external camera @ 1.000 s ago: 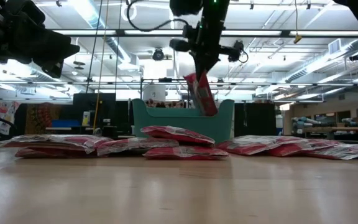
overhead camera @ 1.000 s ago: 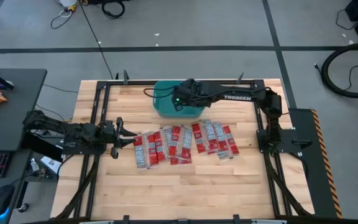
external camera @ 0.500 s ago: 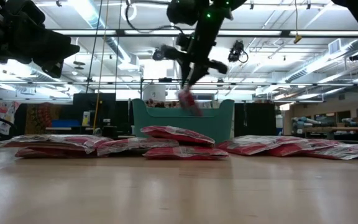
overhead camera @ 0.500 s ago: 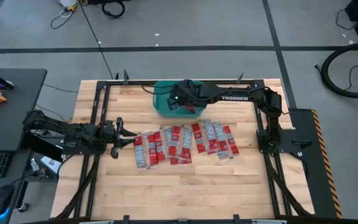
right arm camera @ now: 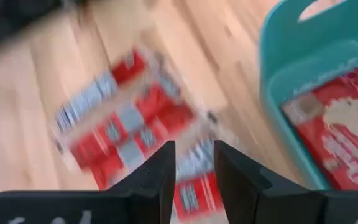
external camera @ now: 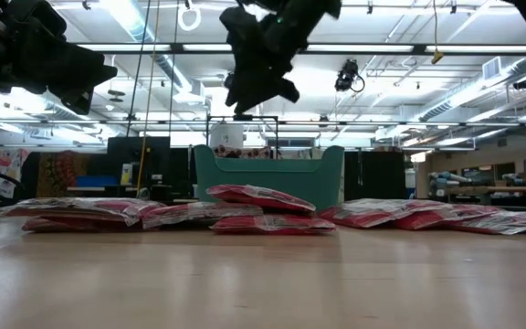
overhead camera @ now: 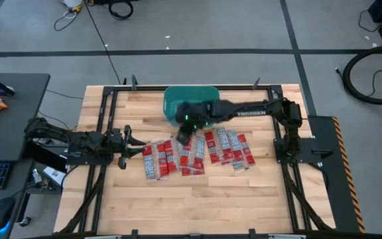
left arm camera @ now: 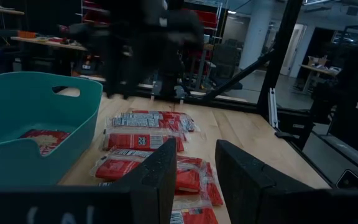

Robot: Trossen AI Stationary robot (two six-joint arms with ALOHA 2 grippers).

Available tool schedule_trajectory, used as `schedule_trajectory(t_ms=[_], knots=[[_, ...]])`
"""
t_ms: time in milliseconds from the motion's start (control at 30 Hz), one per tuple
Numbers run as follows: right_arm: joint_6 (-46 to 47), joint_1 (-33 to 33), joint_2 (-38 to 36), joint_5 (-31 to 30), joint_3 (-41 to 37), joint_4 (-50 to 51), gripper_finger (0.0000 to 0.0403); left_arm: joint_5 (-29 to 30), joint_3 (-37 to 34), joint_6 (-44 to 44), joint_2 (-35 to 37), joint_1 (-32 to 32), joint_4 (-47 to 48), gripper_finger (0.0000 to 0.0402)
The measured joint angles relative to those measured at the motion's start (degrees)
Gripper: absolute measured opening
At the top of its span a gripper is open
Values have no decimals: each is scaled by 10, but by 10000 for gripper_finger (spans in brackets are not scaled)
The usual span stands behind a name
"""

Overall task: Sort popcorn bags into baskets
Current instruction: Put the red popcorn bag into the blue bin

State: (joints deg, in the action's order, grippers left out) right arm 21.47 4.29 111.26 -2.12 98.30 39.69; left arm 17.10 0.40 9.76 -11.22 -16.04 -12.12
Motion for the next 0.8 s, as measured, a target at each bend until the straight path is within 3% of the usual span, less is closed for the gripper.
schedule_trajectory(t_ms=[200, 333, 533, 800], knots=[[-74, -100, 1, -179, 0, 19, 114, 0, 0, 0, 0, 0, 0, 117], [-101, -160, 1, -244, 0, 10, 116, 0, 0, 0, 0, 0, 0, 117], [-53, -206, 1, -253, -18, -6, 143, 0, 0, 0, 0, 0, 0, 117], [-29, -235, 3, -255, -102, -69, 235, 0, 0, 0, 0, 0, 0, 117]])
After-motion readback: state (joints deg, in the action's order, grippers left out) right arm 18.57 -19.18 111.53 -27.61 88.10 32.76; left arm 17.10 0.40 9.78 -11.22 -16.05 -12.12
